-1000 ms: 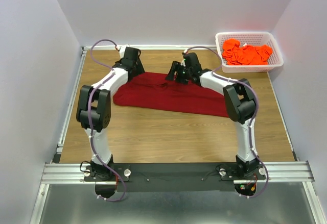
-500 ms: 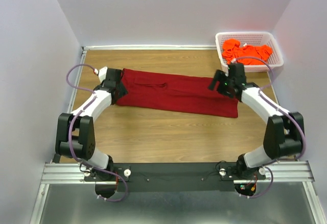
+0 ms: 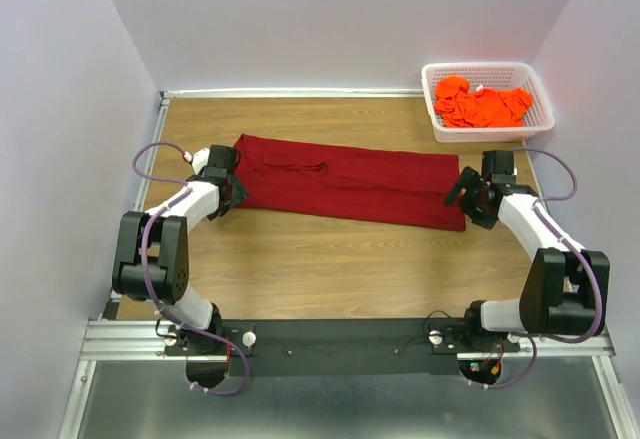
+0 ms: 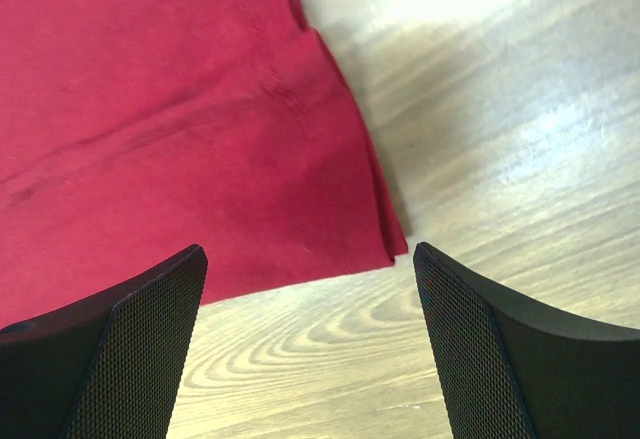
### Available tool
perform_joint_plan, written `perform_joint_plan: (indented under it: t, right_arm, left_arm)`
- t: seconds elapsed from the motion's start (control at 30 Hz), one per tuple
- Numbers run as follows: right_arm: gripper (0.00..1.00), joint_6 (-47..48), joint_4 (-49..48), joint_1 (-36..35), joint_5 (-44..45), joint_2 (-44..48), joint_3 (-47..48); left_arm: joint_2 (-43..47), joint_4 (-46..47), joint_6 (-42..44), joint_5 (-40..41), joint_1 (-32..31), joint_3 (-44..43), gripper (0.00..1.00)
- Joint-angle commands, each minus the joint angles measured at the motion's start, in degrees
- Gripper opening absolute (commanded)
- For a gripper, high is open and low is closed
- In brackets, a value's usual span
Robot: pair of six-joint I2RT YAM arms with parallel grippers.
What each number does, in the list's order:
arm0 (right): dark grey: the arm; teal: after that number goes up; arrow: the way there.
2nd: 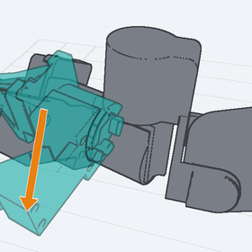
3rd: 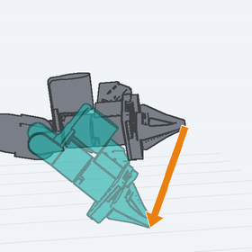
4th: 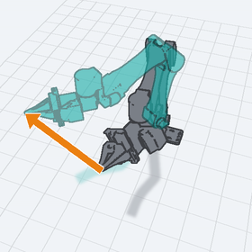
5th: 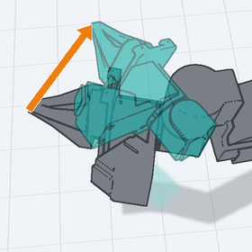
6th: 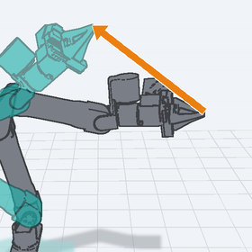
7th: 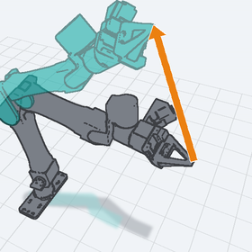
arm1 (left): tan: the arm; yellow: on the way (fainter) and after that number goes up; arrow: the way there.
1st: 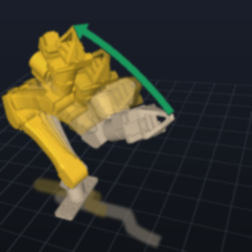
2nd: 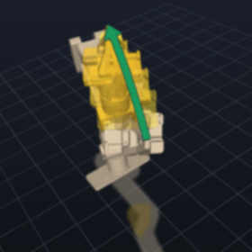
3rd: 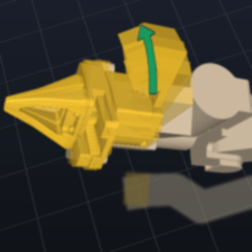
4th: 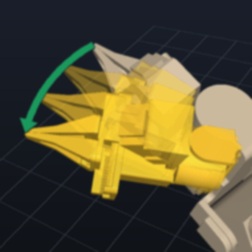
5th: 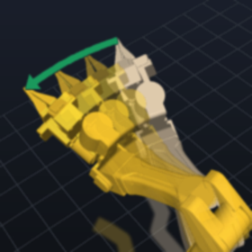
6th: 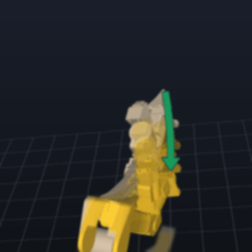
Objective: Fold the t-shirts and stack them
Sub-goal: Fold the tshirt
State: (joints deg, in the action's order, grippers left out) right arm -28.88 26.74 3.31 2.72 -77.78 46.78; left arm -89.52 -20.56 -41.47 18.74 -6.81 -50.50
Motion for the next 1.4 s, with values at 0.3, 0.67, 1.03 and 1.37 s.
perform_joint_plan:
  t: [0.3, 0.67, 1.03, 1.37]
  right_arm:
    - [0.90, -2.3, 1.8, 5.3, -4.1, -0.3, -3.3]
    - [0.77, -3.6, -2.9, 6.3, -6.8, -5.5, -5.3]
    - [0.58, -4.6, -5.9, 6.7, -6.9, -8.0, -7.0]
    - [0.01, -4.7, -5.7, 7.8, -6.9, -7.7, -8.2]
  left_arm:
    - [-5.0, 4.2, -3.3, -3.4, 0.7, -2.5, 0.66]
    - [-6.7, 4.6, -2.5, -2.9, 1.9, -2.2, 0.40]
    - [-7.3, 5.0, -1.6, -4.3, 3.8, -1.9, 0.31]
    - [-5.9, 3.9, -0.8, -6.6, 7.1, -2.1, 0.13]
